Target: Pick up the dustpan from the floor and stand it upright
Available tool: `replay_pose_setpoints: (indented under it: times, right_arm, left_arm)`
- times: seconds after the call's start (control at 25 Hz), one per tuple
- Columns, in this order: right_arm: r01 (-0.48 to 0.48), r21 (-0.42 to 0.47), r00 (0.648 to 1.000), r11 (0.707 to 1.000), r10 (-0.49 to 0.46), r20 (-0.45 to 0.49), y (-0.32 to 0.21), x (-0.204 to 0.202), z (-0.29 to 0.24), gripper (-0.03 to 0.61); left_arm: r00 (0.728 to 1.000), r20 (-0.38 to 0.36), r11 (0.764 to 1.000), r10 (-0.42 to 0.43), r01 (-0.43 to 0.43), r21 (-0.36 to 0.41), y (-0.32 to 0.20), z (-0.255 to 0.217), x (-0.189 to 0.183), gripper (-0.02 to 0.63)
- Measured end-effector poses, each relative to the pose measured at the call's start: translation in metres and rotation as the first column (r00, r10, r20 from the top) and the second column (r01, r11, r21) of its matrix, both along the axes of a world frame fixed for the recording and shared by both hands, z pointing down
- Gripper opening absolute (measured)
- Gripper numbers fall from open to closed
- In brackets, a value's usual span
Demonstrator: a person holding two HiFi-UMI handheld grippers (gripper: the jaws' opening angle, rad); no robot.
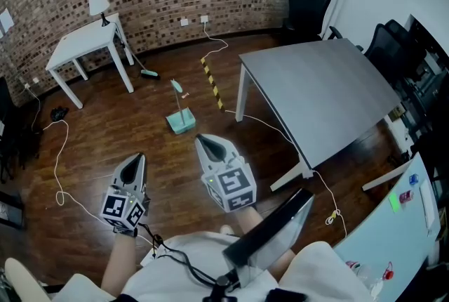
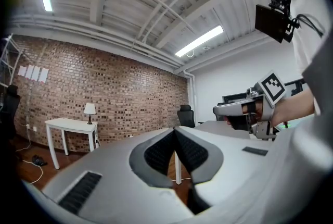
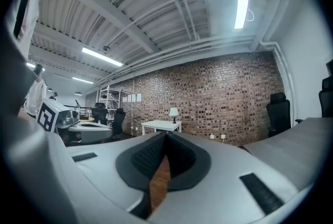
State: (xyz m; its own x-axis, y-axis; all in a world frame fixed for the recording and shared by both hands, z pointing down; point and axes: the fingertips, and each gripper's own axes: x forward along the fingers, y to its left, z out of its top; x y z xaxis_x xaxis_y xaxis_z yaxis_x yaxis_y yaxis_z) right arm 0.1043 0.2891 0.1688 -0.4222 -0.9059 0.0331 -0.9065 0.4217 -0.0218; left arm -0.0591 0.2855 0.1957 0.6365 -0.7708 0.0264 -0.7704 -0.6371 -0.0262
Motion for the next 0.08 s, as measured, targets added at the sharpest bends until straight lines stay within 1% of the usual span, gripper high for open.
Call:
replay_pose_setpoints:
  times: [0.08]
  right_arm:
    - [-0.001, -0.003, 1.000, 1.000, 0.001, 0.001, -0.0017, 0.0005, 0.0010, -0.021]
  left_arm:
    - [1.000, 0.000, 1.000, 0.001, -0.001, 0.000, -0.0015, 0.0002, 0.0004, -0.005]
